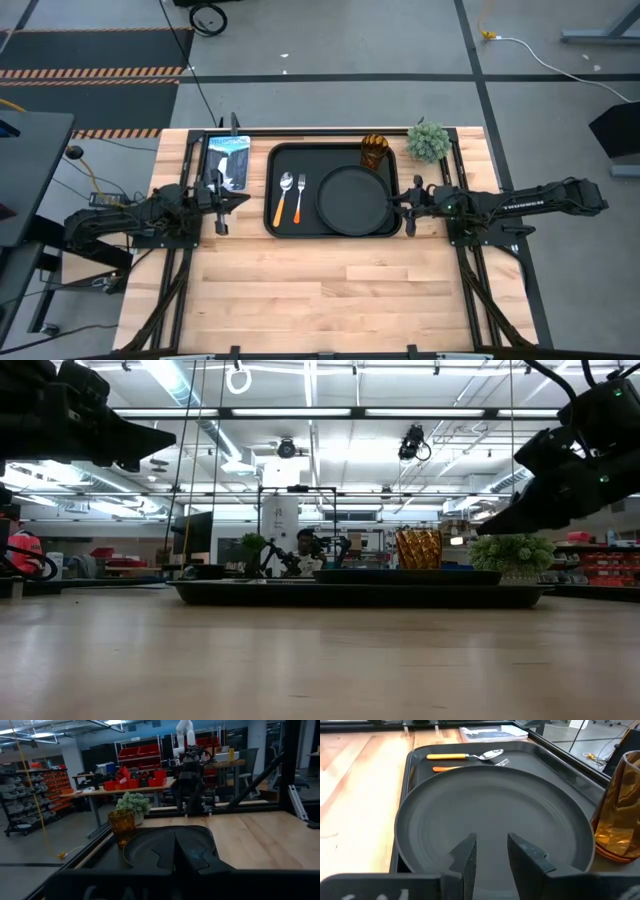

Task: Pick and place plate/cup/fork/spoon on tray
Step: Return to Home Position

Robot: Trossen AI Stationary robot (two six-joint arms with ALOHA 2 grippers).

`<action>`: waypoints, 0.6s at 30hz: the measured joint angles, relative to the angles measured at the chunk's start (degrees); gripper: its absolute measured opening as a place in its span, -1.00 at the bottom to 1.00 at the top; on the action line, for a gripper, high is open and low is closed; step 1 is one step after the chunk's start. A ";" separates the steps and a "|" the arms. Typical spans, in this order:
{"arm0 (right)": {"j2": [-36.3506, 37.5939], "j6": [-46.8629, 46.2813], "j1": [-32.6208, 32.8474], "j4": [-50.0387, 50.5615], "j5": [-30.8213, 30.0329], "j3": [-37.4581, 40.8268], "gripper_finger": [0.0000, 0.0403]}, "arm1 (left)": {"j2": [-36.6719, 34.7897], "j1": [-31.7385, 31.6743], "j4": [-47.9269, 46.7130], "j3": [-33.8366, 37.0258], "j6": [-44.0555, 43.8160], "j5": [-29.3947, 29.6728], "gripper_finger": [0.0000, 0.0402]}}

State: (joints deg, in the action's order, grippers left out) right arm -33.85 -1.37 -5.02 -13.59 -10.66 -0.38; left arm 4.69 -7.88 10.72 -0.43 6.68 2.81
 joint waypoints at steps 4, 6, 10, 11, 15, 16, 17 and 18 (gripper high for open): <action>0.00 -0.01 0.00 -1.06 0.00 0.00 -0.42 | 0.00 0.17 -0.02 0.00 -0.01 -0.04 -0.95; 0.00 -0.02 0.00 -1.25 0.00 0.00 -0.42 | 0.00 1.05 -0.02 0.00 -0.02 -0.01 -0.95; 0.00 -0.01 0.00 -1.32 -0.02 0.00 -0.42 | 0.00 2.34 -0.02 0.00 -0.02 -0.05 -0.95; 0.00 -0.01 0.00 -1.35 -0.02 0.00 -0.42 | 0.00 2.37 -0.02 0.00 -0.02 -0.07 -0.95; 0.00 -0.01 0.00 -1.32 -0.02 -0.01 -0.42 | 0.10 2.32 -0.04 0.00 -0.02 -0.04 -0.95; 0.00 -0.02 0.00 -1.31 -0.02 -0.01 -0.42 | 0.13 2.32 -0.03 0.00 0.00 -0.04 -0.95; 0.00 -0.02 0.00 -1.32 -0.02 0.00 -0.42 | 0.13 2.32 -0.04 0.00 0.00 -0.04 -0.95; 0.00 0.00 0.00 -1.32 -0.02 0.00 -0.42 | 0.13 2.32 -0.02 0.00 -0.02 -0.04 -0.95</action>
State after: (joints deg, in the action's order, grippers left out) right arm -33.85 -1.37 -5.02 -14.92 -10.68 -0.38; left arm 4.82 -5.56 10.70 -0.43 6.66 2.76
